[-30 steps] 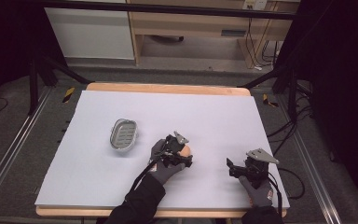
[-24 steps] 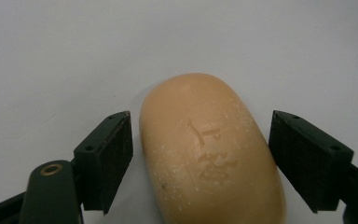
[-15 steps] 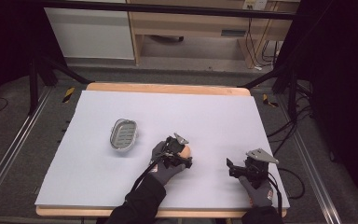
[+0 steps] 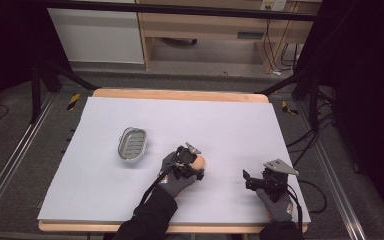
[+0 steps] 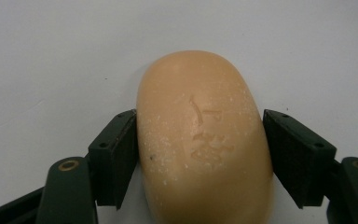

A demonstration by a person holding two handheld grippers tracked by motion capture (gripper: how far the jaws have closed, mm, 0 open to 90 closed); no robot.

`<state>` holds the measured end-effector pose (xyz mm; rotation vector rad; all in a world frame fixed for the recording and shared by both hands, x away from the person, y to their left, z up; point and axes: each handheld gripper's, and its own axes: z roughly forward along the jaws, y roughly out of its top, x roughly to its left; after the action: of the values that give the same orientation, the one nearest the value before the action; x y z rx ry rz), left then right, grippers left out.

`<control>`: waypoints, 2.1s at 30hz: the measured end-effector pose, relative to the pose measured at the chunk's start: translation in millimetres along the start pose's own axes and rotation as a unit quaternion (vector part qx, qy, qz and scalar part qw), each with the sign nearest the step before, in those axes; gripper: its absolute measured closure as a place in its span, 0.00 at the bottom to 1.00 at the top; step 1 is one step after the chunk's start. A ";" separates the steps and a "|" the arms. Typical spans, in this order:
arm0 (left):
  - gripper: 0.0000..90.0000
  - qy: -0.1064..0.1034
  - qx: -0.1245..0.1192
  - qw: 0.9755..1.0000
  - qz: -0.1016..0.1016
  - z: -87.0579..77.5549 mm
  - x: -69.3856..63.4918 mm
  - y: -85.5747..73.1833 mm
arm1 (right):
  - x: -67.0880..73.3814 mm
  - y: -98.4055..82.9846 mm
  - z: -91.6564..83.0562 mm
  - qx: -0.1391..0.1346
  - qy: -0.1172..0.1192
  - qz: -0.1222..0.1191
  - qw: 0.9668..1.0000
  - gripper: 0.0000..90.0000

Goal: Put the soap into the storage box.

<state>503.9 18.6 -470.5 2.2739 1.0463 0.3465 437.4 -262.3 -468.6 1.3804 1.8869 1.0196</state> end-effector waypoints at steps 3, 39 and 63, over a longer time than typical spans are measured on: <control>0.30 0.001 -0.001 1.000 -0.002 0.8 0.9 1.3 | 0.1 0.0 0.0 0.000 0.000 -0.001 1.000 0.06; 0.35 0.005 -0.007 1.000 -0.002 -3.1 -0.1 5.6 | -0.2 0.1 0.7 0.003 0.000 -0.001 1.000 0.06; 0.35 0.006 -0.044 0.999 -0.012 -44.3 14.0 0.4 | -0.7 0.3 0.2 0.002 -0.002 -0.001 1.000 0.06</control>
<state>492.8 47.4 -435.7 2.1817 1.0419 0.3901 437.9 -262.9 -468.4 1.3820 1.8872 1.0132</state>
